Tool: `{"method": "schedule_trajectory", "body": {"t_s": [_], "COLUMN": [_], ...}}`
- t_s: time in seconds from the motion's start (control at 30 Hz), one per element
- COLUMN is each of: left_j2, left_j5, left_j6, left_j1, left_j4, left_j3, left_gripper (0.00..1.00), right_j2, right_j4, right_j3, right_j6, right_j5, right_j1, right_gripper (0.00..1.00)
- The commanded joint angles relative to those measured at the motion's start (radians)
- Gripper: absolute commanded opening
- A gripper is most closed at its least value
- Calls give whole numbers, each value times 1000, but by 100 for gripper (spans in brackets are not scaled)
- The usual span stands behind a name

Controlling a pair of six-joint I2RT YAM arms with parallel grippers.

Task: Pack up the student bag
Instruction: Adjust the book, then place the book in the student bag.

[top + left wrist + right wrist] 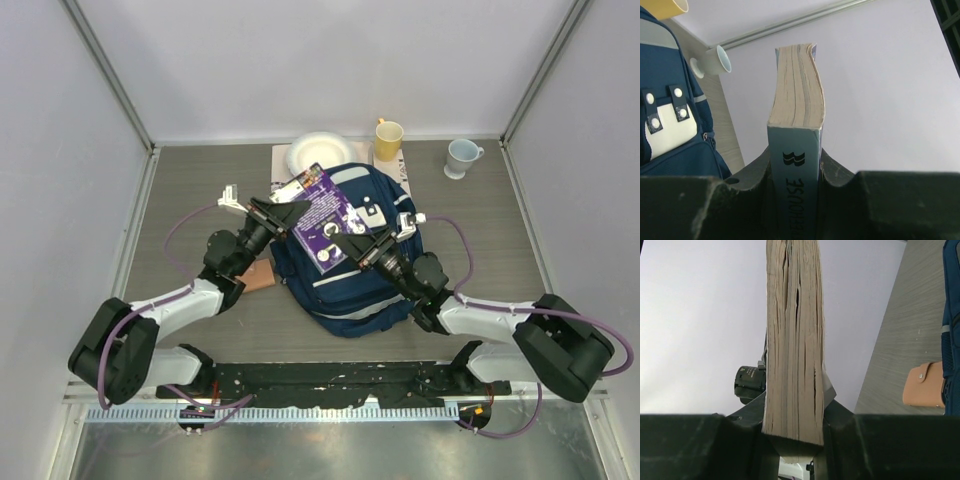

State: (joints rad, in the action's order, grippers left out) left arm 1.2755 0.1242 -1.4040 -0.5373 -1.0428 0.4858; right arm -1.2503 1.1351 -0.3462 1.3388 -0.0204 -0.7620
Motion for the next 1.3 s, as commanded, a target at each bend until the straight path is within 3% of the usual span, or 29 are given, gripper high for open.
{"method": "schedule_trajectory", "body": {"t_s": [0.0, 0.07, 0.1, 0.2, 0.3, 0.37, 0.47, 0.67, 0.73, 0.97, 1.27], "left_j2": [-10, -24, -34, -100, -165, -201, -187, -38, 11, 194, 304], "left_j5": [91, 106, 112, 117, 94, 63, 28, 205, 190, 75, 43], "left_j6": [33, 83, 105, 260, 446, 532, 697, 844, 879, 997, 985], "left_j1": [-20, -20, -20, -20, -27, -55, -111, -225, -285, -525, -575], "left_j4": [-21, 73, 119, 388, 683, 877, 1025, 1107, 1121, 1207, 1195], "left_j3": [20, 37, 45, 106, 189, 268, 358, 444, 465, 556, 586], "left_gripper": [46, 63, 81, 99, 100, 100, 100, 100, 100, 100, 100], "right_j2": [61, 127, 158, 309, 486, 569, 695, 885, 922, 1089, 1140], "right_j4": [69, -23, -67, -263, -545, -832, -1099, -1491, -1614, -1865, -1965], "right_j3": [9, 12, 12, 19, -3, -46, -111, -224, -273, -376, -392], "right_j6": [-26, -61, -78, -148, -223, -292, -343, -354, -351, -314, -245], "right_j5": [60, 85, 99, 195, 352, 449, 637, 896, 942, 1093, 1079], "right_j1": [13, 13, 15, 13, 13, 15, 15, 13, 15, 15, 15], "right_gripper": [1, 1, 1, 1, 1, 1, 1, 1, 1, 1, 1]}}
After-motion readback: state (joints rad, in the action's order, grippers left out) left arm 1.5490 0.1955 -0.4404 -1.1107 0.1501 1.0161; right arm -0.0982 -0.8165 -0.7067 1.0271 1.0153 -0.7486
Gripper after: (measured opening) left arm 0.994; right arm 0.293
